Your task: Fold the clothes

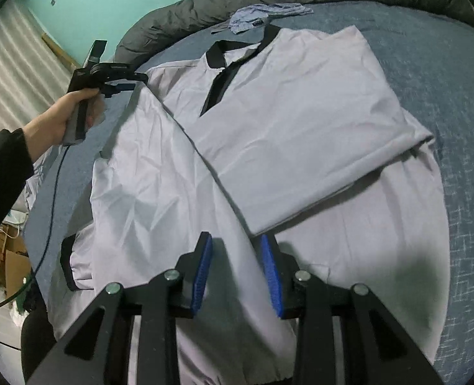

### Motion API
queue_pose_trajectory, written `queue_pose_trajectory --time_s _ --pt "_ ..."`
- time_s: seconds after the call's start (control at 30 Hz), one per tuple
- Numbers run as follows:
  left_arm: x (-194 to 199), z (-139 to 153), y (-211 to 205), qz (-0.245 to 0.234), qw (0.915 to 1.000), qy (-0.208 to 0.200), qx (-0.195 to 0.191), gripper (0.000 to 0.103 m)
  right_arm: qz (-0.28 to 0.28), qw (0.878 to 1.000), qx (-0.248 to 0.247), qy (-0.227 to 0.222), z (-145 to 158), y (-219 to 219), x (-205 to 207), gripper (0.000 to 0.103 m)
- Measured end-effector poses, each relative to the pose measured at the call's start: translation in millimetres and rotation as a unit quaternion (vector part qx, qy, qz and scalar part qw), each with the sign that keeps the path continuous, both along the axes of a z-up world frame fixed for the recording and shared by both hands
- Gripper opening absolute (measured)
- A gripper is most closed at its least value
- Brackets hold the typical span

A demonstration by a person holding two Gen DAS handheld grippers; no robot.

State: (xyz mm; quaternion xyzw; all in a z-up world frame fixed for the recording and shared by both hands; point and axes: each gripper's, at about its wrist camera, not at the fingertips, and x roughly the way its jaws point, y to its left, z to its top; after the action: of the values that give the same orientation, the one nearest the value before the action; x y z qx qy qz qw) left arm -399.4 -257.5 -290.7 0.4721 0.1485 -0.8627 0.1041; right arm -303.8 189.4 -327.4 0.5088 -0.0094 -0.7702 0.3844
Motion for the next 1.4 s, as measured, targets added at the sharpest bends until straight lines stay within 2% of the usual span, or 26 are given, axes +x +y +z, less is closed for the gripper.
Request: queue_pose_trajectory --time_s 0.07,0.1,0.13,0.2,0.27,0.33,0.43,0.57,0.63,0.7,0.8,1.0,1.03,1.1,1.23,1.33,1.4 --pt "-6.4 -6.0 -4.6 0.005 0.9999 -0.002 0.013 0.042 0.001 1.000 -0.001 0.003 0.3 -0.1 0.5 0.032" --pt "-8.1 -8.2 -5.7 0.006 0.9998 -0.003 0.017 0.021 0.004 1.000 -0.002 0.005 1.6 1.1 1.8 0.032" --pt "-10.0 -10.4 -5.9 0.006 0.9998 -0.005 0.019 0.010 0.007 1.000 -0.002 0.008 3.0 2.4 3.3 0.032" --pt "-13.0 -13.8 -5.9 0.006 0.9998 -0.007 0.019 0.005 0.011 1.000 -0.002 0.011 3.7 2.2 5.3 0.032" --pt "-14.8 -14.7 -5.1 0.009 0.9999 -0.008 0.007 0.005 0.013 1.000 -0.001 0.011 2.5 1.1 6.5 0.032" --pt "-14.5 -16.2 -10.4 0.035 0.9993 -0.007 0.001 0.004 0.014 1.000 0.006 0.014 1.0 1.1 7.9 0.032" --pt "-14.7 -24.4 -19.8 0.074 0.9971 -0.013 0.014 0.005 0.014 1.000 0.014 0.013 -1.1 2.4 8.8 0.032" --pt "-14.2 -25.6 -24.2 0.100 0.9946 0.000 0.029 0.010 0.015 0.999 0.035 0.011 -7.5 4.6 9.0 0.032" --pt "-10.4 -17.1 -28.0 0.108 0.9935 0.018 0.030 0.010 0.014 0.999 0.041 0.003 -12.2 6.9 9.2 0.032" --pt "-5.7 -4.9 -32.0 0.112 0.9931 0.029 0.015 0.011 0.015 0.999 0.047 -0.002 -14.8 8.2 9.8 0.032" --pt "4.8 8.7 -35.4 0.102 0.9943 0.031 -0.003 0.011 0.020 0.998 0.053 -0.004 -15.0 10.1 10.0 0.032" --pt "40.0 17.3 -25.3 0.062 0.9978 0.019 -0.008 0.012 0.023 0.998 0.057 -0.022 -13.4 24.2 9.5 0.032" --pt "49.2 18.3 -22.2 0.057 0.9982 0.017 -0.006 0.013 0.018 0.998 0.056 -0.023 -12.0 28.0 9.5 0.032" --pt "72.2 21.0 -14.6 0.046 0.9989 0.014 -0.001 0.022 0.000 0.999 0.042 -0.031 -6.7 39.5 8.5 0.032" --pt "115.7 24.0 0.8 0.023 0.9997 0.005 0.011 0.026 -0.024 0.999 0.026 -0.036 4.1 61.4 8.8 0.032" --pt "148.7 23.0 12.5 0.008 0.9997 -0.008 0.021 0.027 -0.043 0.998 0.021 -0.045 6.2 79.5 10.0 0.043" --pt "171.6 20.6 19.5 -0.001 0.9995 -0.019 0.026 0.032 -0.058 0.997 0.011 -0.054 5.7 92.8 10.8 0.043"
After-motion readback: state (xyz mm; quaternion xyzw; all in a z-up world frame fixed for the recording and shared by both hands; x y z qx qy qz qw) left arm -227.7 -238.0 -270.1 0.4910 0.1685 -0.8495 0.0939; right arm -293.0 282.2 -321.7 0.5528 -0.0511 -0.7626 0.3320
